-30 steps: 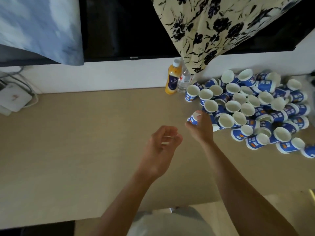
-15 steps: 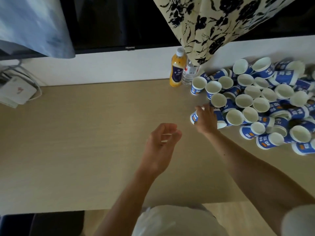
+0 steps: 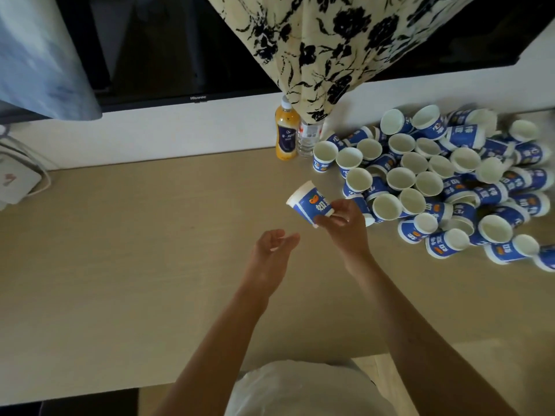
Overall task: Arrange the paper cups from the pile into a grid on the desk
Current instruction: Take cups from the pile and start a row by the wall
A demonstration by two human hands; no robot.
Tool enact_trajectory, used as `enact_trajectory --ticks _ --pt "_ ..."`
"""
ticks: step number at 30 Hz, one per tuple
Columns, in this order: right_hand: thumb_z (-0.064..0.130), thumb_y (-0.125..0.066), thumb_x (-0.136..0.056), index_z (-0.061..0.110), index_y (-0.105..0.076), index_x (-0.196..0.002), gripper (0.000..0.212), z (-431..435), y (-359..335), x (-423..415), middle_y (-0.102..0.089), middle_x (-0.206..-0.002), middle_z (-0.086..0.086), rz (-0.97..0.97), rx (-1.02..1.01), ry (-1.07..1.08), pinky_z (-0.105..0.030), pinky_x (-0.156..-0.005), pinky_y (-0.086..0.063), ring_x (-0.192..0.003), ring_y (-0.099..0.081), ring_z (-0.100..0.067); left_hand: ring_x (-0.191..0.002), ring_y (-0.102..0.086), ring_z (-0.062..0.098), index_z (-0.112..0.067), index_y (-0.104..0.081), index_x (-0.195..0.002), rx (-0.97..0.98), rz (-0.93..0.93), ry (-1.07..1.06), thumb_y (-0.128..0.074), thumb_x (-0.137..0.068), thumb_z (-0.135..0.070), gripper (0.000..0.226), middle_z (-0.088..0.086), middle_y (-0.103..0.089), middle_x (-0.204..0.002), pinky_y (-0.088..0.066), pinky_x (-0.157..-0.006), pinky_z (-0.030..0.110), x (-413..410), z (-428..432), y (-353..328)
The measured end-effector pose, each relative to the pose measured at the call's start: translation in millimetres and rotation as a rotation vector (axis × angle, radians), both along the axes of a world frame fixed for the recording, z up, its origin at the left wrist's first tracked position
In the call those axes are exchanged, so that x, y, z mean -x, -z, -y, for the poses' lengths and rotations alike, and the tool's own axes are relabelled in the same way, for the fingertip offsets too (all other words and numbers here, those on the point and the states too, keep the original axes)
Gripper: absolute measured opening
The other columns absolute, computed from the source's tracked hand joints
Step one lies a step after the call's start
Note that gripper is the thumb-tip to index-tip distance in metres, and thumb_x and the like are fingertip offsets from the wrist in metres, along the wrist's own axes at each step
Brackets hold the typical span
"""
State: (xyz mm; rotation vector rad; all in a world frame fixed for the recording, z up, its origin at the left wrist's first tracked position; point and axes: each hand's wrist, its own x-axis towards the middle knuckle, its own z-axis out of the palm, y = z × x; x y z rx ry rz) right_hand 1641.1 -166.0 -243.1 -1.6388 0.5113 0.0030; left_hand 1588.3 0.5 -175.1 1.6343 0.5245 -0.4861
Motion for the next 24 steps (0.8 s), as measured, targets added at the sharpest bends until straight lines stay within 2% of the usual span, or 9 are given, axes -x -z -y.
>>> enact_trajectory --ticks 3,6,8,12,15,17,19,22,24 --pt "-0.002 -0.084 -0.073 0.011 -0.053 -0.118 0.056 -9.1 -21.7 24.2 -0.067 -0.109 -0.009 0.054 -0.217 -0.083 -0.020 -0.075 -0.055 -0.090 -0.069 -0.007 -0.112 -0.061 0.014 -0.020 -0.046 -0.141 0.018 -0.057 -0.014 -0.070 -0.074 -0.062 0.083 0.001 -0.061 -0.130 -0.051 -0.099 0.039 -6.2 12.2 0.6" --pt "0.006 -0.086 -0.067 0.017 -0.053 -0.120 0.064 -11.5 -31.7 42.4 -0.069 -0.111 -0.010 0.114 -0.266 -0.206 -0.032 -0.090 -0.057 -0.102 -0.071 -0.017 -0.093 -0.068 0.006 -0.019 -0.065 -0.121 0.068 0.088 -0.053 -0.074 -0.086 -0.044 0.044 0.006 -0.072 -0.114 -0.053 -0.079 0.023 -12.8 22.9 -3.4" --pt "0.009 -0.087 -0.066 0.020 -0.054 -0.119 0.063 -8.8 -32.4 47.8 -0.070 -0.110 -0.008 0.144 -0.230 -0.259 -0.034 -0.097 -0.054 -0.106 -0.069 -0.018 -0.084 -0.070 0.009 -0.020 -0.071 -0.106 0.103 0.168 -0.102 -0.073 -0.090 -0.032 0.020 0.008 -0.076 -0.100 -0.054 -0.074 0.024 -13.8 27.3 -4.7" --pt "0.015 -0.085 -0.072 0.020 -0.053 -0.126 0.063 14.9 -30.0 44.4 -0.068 -0.113 -0.002 0.189 -0.094 -0.465 -0.029 -0.101 -0.050 -0.112 -0.065 -0.017 -0.085 -0.071 0.010 -0.023 -0.071 -0.102 0.066 0.224 -0.153 -0.077 -0.086 -0.032 0.020 0.003 -0.076 -0.095 -0.055 -0.079 0.029 -12.4 31.2 0.2" --pt "0.014 -0.078 -0.079 0.014 -0.058 -0.124 0.049 54.1 -9.8 22.4 -0.064 -0.118 -0.001 0.228 0.310 -0.506 -0.025 -0.099 -0.046 -0.114 -0.060 -0.012 -0.095 -0.071 0.007 -0.027 -0.064 -0.115 0.033 0.218 -0.174 -0.082 -0.070 -0.041 0.050 -0.006 -0.074 -0.104 -0.057 -0.083 0.025 -9.1 31.2 5.2" --pt "0.017 -0.073 -0.074 0.012 -0.062 -0.111 0.039 79.5 12.7 1.8 -0.061 -0.115 -0.006 0.293 0.849 -0.542 -0.041 -0.093 -0.047 -0.114 -0.058 -0.028 -0.097 -0.070 0.008 -0.026 -0.063 -0.119 0.019 0.216 -0.164 -0.083 -0.066 -0.040 0.058 -0.007 -0.073 -0.107 -0.057 -0.081 0.026 -5.5 32.1 7.6" --pt "0.010 -0.073 -0.075 0.011 -0.066 -0.106 0.032 94.2 29.3 -14.3 -0.057 -0.128 -0.011 0.203 1.305 -0.673 -0.050 -0.100 -0.039 -0.131 -0.047 -0.038 -0.096 -0.070 0.009 -0.026 -0.063 -0.117 0.009 0.218 -0.160 -0.087 -0.069 -0.033 0.054 -0.007 -0.073 -0.105 -0.056 -0.078 0.025 -0.4 34.7 9.6" --pt "0.012 -0.059 -0.092 0.013 -0.068 -0.119 0.029 101.1 38.9 -23.6 -0.039 -0.152 -0.011 -0.018 1.612 -0.928 -0.054 -0.118 -0.018 -0.152 -0.015 -0.036 -0.095 -0.070 0.009 -0.027 -0.063 -0.115 0.000 0.226 -0.177 -0.087 -0.071 -0.029 0.051 -0.008 -0.073 -0.103 -0.056 -0.077 0.024 4.3 36.7 10.8" --pt "0.017 -0.051 -0.097 0.017 -0.066 -0.124 0.031 103.7 41.5 -28.0 -0.039 -0.153 -0.010 -0.059 1.749 -1.020 -0.053 -0.120 -0.015 -0.153 -0.013 -0.035 -0.096 -0.070 0.009 -0.027 -0.062 -0.117 -0.012 0.236 -0.183 -0.085 -0.067 -0.036 0.057 -0.008 -0.073 -0.105 -0.057 -0.079 0.026 5.8 35.2 11.5"
